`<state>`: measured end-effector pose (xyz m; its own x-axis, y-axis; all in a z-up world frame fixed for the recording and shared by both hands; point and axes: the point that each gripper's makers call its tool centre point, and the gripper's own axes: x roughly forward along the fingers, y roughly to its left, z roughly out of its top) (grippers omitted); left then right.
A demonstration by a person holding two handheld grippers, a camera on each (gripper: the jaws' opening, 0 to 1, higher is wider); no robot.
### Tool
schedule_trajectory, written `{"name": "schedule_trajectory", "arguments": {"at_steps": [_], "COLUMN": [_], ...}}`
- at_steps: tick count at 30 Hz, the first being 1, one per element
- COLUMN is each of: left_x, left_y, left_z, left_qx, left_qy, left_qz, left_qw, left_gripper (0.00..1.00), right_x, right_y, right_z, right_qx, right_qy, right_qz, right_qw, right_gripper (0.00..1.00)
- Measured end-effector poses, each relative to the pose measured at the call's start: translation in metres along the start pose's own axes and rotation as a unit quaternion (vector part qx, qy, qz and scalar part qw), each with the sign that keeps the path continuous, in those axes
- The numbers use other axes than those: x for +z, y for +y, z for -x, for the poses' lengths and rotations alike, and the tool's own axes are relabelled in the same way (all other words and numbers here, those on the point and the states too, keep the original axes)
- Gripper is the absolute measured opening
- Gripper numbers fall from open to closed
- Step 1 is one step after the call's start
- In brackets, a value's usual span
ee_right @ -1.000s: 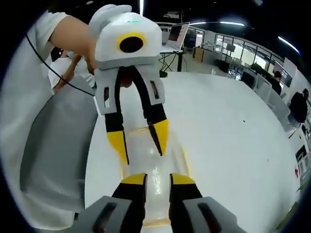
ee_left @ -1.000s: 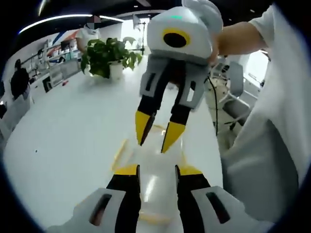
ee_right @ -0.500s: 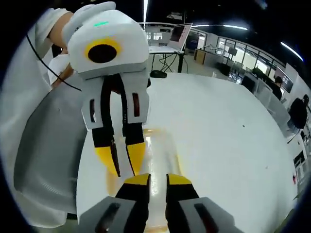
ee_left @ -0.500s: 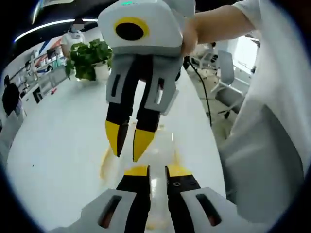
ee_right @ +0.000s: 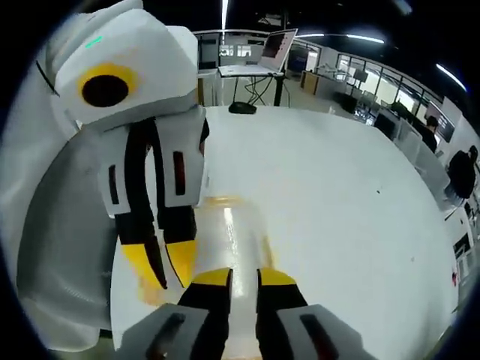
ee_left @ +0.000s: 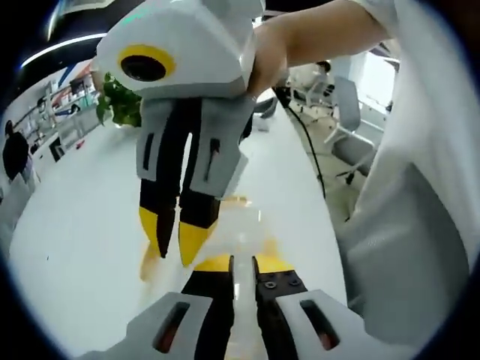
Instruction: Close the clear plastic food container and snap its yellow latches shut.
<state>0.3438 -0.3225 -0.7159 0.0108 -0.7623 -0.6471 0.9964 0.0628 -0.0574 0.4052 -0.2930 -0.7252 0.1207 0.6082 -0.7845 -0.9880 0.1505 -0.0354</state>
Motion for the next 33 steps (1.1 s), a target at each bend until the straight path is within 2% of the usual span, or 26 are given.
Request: {"name": "schedule_trajectory", "arguments": {"at_steps": [4, 9, 13, 17, 20, 22, 24, 26, 27, 29, 30, 33], "left_x": [-0.004, -0.003, -0.004, -0.005, -0.006, -0.007, -0.009, -0.011, -0.010, -0.011, -0.010, -0.012], "left_y": [-0.007, -0.012, -0.013, -0.010, -0.010, -0.011, -0.009, -0.011, -0.013, -0.016, -0.018, -0.007], "left_z": [-0.003, -0.004, -0.004, -0.002, -0.002, -0.001, 0.000, 0.000, -0.001, -0.003, -0.004, -0.004], "left_qx": [-0.005, -0.005, -0.004, 0.003, 0.004, 0.008, 0.017, 0.019, 0.018, 0.012, 0.008, 0.036], "left_qy": [0.003, -0.013, -0.010, -0.008, -0.005, 0.002, 0.012, 0.021, 0.019, 0.023, 0.018, 0.037], "left_qz": [-0.010, -0.007, -0.020, -0.015, -0.024, -0.038, -0.065, -0.093, -0.090, -0.120, -0.106, -0.129], "left_qw": [0.9999, 0.9999, 0.9997, 0.9999, 0.9997, 0.9992, 0.9977, 0.9952, 0.9956, 0.9924, 0.9941, 0.9902], "left_gripper": [0.10, 0.14, 0.16, 0.16, 0.17, 0.18, 0.20, 0.22, 0.23, 0.25, 0.27, 0.28], "right_x": [0.001, 0.005, 0.004, 0.001, 0.002, 0.000, 0.000, -0.002, -0.003, -0.002, -0.002, -0.007], "right_y": [-0.004, -0.004, -0.007, -0.005, -0.008, -0.002, -0.006, -0.005, -0.006, -0.005, -0.003, 0.003], "right_z": [-0.001, -0.001, -0.003, -0.006, -0.009, -0.010, -0.010, -0.009, -0.009, -0.010, -0.011, -0.011], "right_qx": [0.001, 0.011, 0.020, 0.044, 0.058, 0.094, 0.094, 0.108, 0.113, 0.116, 0.124, 0.145], "right_qy": [-0.002, -0.001, 0.007, 0.019, 0.027, 0.044, 0.050, 0.067, 0.073, 0.075, 0.082, 0.103], "right_qz": [-0.022, -0.020, -0.030, -0.025, -0.030, -0.031, -0.003, -0.005, -0.002, 0.008, 0.012, 0.007], "right_qw": [0.9998, 0.9997, 0.9993, 0.9985, 0.9975, 0.9941, 0.9943, 0.9918, 0.9910, 0.9904, 0.9889, 0.9841], "right_gripper": [0.15, 0.21, 0.34, 0.30, 0.36, 0.36, 0.39, 0.40, 0.40, 0.41, 0.40, 0.43]}}
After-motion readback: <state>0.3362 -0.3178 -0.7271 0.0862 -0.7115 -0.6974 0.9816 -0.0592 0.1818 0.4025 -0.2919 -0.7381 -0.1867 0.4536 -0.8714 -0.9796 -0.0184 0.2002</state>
